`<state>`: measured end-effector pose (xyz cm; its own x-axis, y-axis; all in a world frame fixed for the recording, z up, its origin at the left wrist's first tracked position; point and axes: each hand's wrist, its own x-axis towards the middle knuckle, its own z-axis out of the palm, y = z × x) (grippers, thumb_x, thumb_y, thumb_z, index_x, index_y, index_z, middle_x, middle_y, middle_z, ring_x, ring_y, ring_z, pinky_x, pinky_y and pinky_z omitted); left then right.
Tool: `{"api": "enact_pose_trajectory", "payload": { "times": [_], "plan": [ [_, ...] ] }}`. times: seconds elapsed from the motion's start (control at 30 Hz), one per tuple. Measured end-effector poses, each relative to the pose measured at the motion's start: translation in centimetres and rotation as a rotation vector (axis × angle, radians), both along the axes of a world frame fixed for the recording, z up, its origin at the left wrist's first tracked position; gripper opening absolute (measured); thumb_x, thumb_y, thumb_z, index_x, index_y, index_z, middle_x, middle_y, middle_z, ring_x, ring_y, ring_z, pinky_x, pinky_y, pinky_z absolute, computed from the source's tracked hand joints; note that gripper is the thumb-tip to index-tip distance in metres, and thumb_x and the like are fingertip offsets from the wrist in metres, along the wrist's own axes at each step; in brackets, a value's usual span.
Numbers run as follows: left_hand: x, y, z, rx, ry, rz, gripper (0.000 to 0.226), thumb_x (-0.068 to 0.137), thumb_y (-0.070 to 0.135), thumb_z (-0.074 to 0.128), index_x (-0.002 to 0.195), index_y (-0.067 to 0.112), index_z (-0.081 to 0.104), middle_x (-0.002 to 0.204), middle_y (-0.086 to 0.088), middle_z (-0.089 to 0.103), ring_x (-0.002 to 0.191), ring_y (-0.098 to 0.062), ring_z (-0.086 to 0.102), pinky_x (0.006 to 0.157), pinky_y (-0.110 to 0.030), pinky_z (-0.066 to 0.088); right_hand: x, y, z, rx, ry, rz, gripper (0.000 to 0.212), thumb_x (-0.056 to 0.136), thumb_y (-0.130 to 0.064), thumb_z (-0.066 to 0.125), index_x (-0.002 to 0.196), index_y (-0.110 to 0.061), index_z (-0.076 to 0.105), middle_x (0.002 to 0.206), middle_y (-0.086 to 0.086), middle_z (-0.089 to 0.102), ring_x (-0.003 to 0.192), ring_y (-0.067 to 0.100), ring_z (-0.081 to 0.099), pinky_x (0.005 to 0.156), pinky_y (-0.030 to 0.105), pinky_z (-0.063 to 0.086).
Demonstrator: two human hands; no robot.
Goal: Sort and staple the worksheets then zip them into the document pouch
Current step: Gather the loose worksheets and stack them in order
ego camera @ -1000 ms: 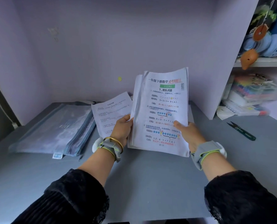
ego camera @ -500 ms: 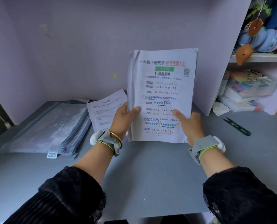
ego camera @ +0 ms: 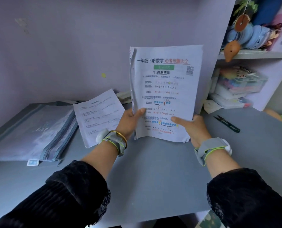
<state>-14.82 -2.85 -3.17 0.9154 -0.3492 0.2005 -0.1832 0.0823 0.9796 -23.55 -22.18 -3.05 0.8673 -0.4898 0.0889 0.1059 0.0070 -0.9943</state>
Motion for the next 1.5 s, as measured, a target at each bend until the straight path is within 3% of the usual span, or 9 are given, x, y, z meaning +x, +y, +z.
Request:
{"api": "enact_pose_trajectory", "payload": {
  "times": [0.27,0.37,0.47,0.53,0.67,0.83,1.07,1.33,1.5],
  "plan": [
    [1.6,-1.7,2.3,-0.230,0.211,-0.103,0.046,0.101,0.046,0.038,0.114,0.011,0.065,0.098,-0.001,0.074,0.087,-0.017,0.070,0.082,-0.032,0.057,1.3,-1.9,-0.6,0.070,0.046,-0.269,0.025,0.091,-0.018,0.060,0.114,-0.007,0.062,0.110,0.009,0.069,0.089,0.027,0.068,0.077,0.044,0.059],
    [3.5,-1.1,0.2,0.224,-0.029,0.101,0.027,0.097,0.025,0.053,0.114,0.008,0.066,0.105,-0.005,0.072,0.097,-0.022,0.066,0.087,-0.033,0.050,1.3,-3.5,-0.7,0.183,0.073,-0.290,0.018,0.095,-0.018,0.058,0.110,-0.008,0.057,0.094,0.006,0.064,0.069,0.017,0.062,0.046,0.022,0.053],
    [5.0,-0.6,-3.1,0.855,-0.289,0.072,0.029,0.093,0.026,0.058,0.120,0.023,0.067,0.126,0.004,0.064,0.117,-0.019,0.058,0.098,-0.028,0.042,1.6,-4.8,-1.2,0.159,0.085,-0.325,0.028,0.094,-0.018,0.059,0.116,-0.002,0.059,0.105,0.010,0.064,0.070,0.014,0.059,0.060,0.021,0.049],
    [5.2,-0.5,-4.3,0.978,-0.357,0.051,0.029,0.091,0.028,0.056,0.117,0.032,0.067,0.135,0.013,0.058,0.126,-0.018,0.052,0.106,-0.036,0.039,1.8,-5.0,-1.4,0.155,0.089,-0.316,0.030,0.094,-0.019,0.060,0.117,-0.001,0.059,0.107,0.010,0.063,0.068,0.009,0.057,0.059,0.021,0.046],
    [5.9,-0.8,-4.5,0.923,-0.342,0.122,0.019,0.086,0.028,0.061,0.102,0.035,0.070,0.127,0.013,0.062,0.121,-0.020,0.051,0.104,-0.042,0.037,2.5,-4.7,-2.2,0.163,0.108,-0.281,0.020,0.094,-0.017,0.058,0.109,-0.003,0.060,0.095,0.007,0.063,0.064,0.008,0.058,0.038,0.010,0.044],
    [6.3,-1.8,-3.6,0.942,-0.249,0.255,0.017,0.080,0.040,0.068,0.092,0.029,0.073,0.111,0.000,0.064,0.112,-0.025,0.054,0.098,-0.042,0.040,2.9,-4.5,-2.7,0.196,0.108,-0.267,0.024,0.095,-0.019,0.059,0.111,-0.001,0.060,0.096,0.011,0.068,0.069,0.016,0.064,0.045,0.019,0.052],
    [7.0,-4.7,-1.9,1.166,-0.093,0.293,0.093,0.058,0.055,0.083,0.130,0.012,0.043,0.129,-0.013,0.049,0.121,-0.032,0.049,0.103,-0.046,0.041,3.3,-4.3,-2.8,0.143,0.130,-0.235,0.019,0.096,-0.019,0.057,0.110,-0.006,0.059,0.105,0.012,0.066,0.071,0.015,0.063,0.054,0.023,0.053],
    [3.6,-6.6,-3.2,1.196,-0.173,0.416,0.040,0.085,0.030,0.063,0.121,0.019,0.049,0.122,-0.008,0.058,0.115,-0.028,0.055,0.102,-0.046,0.028,3.6,-3.9,-3.0,0.058,0.168,-0.257,0.033,0.094,-0.023,0.059,0.118,0.000,0.060,0.112,0.016,0.066,0.085,0.026,0.063,0.071,0.032,0.052],
    [1.9,-5.5,-3.7,1.072,-0.155,0.424,0.036,0.087,0.014,0.056,0.120,0.015,0.042,0.109,-0.008,0.068,0.107,-0.031,0.061,0.097,-0.044,0.029,3.8,-3.1,-3.0,0.020,0.170,-0.239,0.023,0.094,-0.024,0.059,0.107,-0.005,0.062,0.105,0.015,0.065,0.069,0.018,0.060,0.065,0.032,0.051]
  ]
}}
